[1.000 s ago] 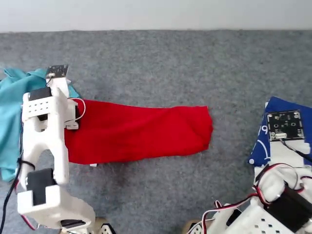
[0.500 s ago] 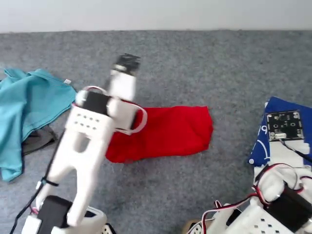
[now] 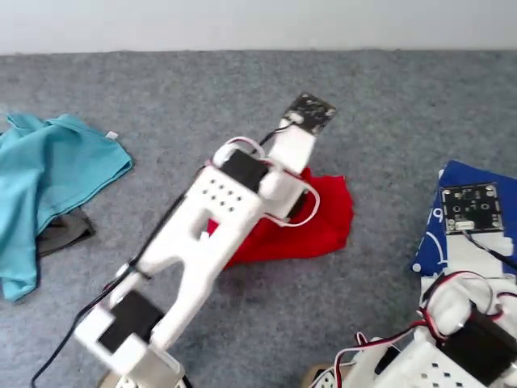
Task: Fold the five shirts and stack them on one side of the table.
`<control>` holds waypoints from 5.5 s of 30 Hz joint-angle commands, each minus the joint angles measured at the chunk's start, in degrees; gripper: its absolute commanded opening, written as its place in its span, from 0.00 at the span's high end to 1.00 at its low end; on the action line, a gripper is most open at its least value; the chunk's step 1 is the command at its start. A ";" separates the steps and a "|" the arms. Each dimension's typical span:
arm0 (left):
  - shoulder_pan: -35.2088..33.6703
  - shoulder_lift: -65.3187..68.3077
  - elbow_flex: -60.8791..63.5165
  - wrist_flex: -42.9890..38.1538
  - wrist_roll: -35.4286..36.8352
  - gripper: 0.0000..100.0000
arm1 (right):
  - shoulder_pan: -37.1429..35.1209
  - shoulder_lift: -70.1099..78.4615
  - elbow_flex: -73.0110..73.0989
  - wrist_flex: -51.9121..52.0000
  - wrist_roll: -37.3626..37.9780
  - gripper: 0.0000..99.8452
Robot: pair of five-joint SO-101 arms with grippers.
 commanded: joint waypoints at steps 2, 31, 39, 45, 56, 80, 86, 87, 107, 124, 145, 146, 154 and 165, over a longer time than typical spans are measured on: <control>2.55 7.03 -11.91 -0.62 0.53 0.93 | 0.31 -0.40 -0.18 2.07 0.44 0.99; -21.63 21.71 -21.93 15.47 -6.42 0.93 | 0.57 -0.40 4.75 2.24 0.00 0.99; -19.25 31.56 -22.29 14.68 -6.51 0.93 | 0.66 -0.40 4.75 2.24 0.00 0.99; -12.57 29.01 -21.93 18.20 -6.51 0.93 | 0.66 -0.40 4.75 2.24 0.00 0.99; 2.99 18.11 -10.51 20.40 -6.42 0.93 | 0.66 -0.40 4.75 2.24 0.00 0.99; -1.32 -14.95 15.78 10.90 -11.43 0.93 | 0.31 -0.31 4.75 2.07 -0.09 0.99; 1.49 -4.31 15.43 4.57 -9.76 0.93 | 0.31 0.13 4.75 1.80 0.18 0.99; 3.16 -2.55 15.34 4.48 -9.58 0.93 | 0.31 0.13 4.75 1.80 0.26 0.99; 5.63 -0.44 3.21 19.16 -9.32 0.95 | 0.31 -0.22 4.75 1.89 0.35 0.99; -24.18 -46.42 18.51 20.40 -9.76 0.97 | -31.43 13.93 3.16 1.63 -22.77 0.99; -75.43 -66.29 35.21 14.07 -32.00 0.97 | -51.47 48.57 -8.00 -23.96 -42.20 0.86; -76.48 -66.29 35.56 13.98 -32.35 0.97 | -51.38 50.07 -9.58 -23.87 -42.20 0.86; -79.03 -66.29 39.43 13.27 -32.88 0.97 | -51.47 60.09 -16.35 -23.96 -42.37 0.87; -79.21 -66.29 40.13 13.36 -33.05 0.99 | -52.44 65.01 -16.09 -23.87 -46.33 0.87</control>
